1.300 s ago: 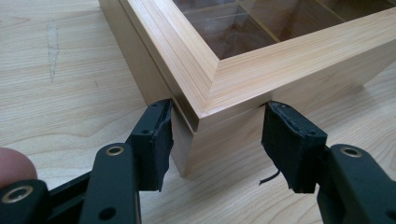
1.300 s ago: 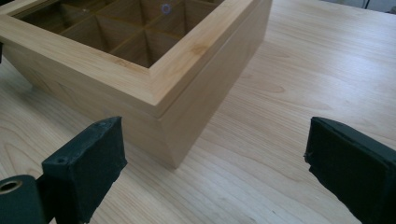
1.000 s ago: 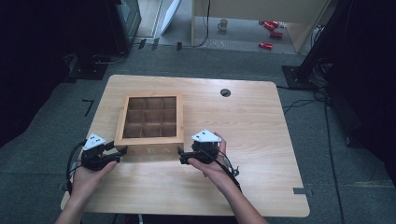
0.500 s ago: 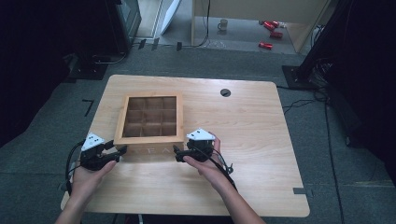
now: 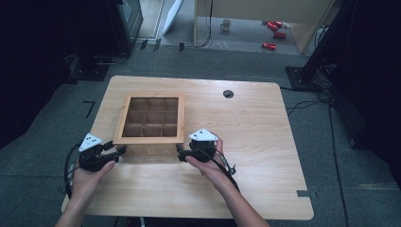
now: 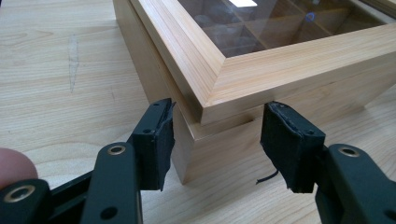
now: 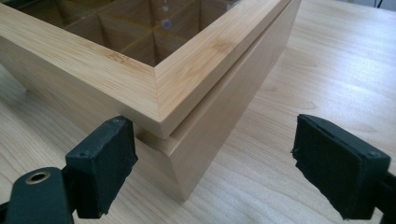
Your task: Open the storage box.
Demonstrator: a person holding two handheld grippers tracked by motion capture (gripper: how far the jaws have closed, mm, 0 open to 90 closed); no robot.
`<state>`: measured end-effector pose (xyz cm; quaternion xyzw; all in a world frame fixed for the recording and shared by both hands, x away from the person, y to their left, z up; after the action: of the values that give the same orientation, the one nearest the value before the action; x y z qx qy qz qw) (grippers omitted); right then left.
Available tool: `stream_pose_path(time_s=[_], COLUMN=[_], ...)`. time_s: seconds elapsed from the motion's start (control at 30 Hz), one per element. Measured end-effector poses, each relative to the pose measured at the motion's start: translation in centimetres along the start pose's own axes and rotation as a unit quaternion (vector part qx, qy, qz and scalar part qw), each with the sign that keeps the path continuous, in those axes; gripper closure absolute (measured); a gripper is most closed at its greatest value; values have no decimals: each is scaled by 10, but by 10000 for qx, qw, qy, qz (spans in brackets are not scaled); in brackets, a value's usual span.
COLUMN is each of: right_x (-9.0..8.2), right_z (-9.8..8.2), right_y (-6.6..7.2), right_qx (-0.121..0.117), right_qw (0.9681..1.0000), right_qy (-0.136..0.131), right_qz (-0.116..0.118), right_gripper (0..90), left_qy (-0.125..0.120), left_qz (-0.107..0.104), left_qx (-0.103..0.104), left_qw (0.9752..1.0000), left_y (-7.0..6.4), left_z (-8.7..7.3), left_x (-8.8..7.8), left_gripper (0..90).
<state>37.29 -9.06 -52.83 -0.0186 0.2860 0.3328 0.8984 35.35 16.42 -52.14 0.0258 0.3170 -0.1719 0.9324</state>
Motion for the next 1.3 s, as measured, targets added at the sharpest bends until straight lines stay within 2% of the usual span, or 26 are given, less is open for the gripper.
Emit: stream_pose_path(time_s=[0.27, 0.43, 0.63, 0.87, 1.0, 1.17, 1.2, 1.3], right_x=[0, -1, -4, -8, -11, -13, -13, -13], right_z=[2, 4, 9, 18, 24, 31, 33, 38], right_y=[1, 1, 2, 2, 3, 4, 4, 5], right_qx=[-237, -340, -457, -498, -544, -870, -962, -1020], right_qw=[9997, 9994, 9989, 9987, 9984, 9960, 9951, 9942], right_qy=[35, 48, 28, -95, -178, -218, -237, -327], right_qz=[-59, -66, -62, -29, -17, -65, -64, -11], right_gripper=[134, 133, 132, 129, 129, 129, 129, 129], left_qy=[-79, -29, 325, 743, 676, 627, 618, 584], left_qz=[-163, -96, 88, 264, 357, 509, 520, 508], left_qx=[-68, -94, -52, 32, 88, 260, 262, 236], left_qw=[9998, 9999, 9994, 9969, 9970, 9964, 9964, 9967], left_y=[-2, 3, 7, 9, 9, 8, 7, 8], left_z=[-2, -14, -39, -67, -68, -70, -70, -70], left_x=[-3, -6, -1, 11, 11, 13, 13, 13], left_gripper=[447, 366, 238, 189, 188, 183, 178, 173])
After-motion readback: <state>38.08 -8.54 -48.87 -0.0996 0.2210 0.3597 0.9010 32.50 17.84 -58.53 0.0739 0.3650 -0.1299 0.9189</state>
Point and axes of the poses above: each handheld gripper's, and its own axes: x roughly forward along the jaws, z roughly out of its top, y roughly to its left, the point moved 10 cm from there along x, roughly forward along the jaws, and after that the axes turned 8 degrees about z, right-handed, at the moved point
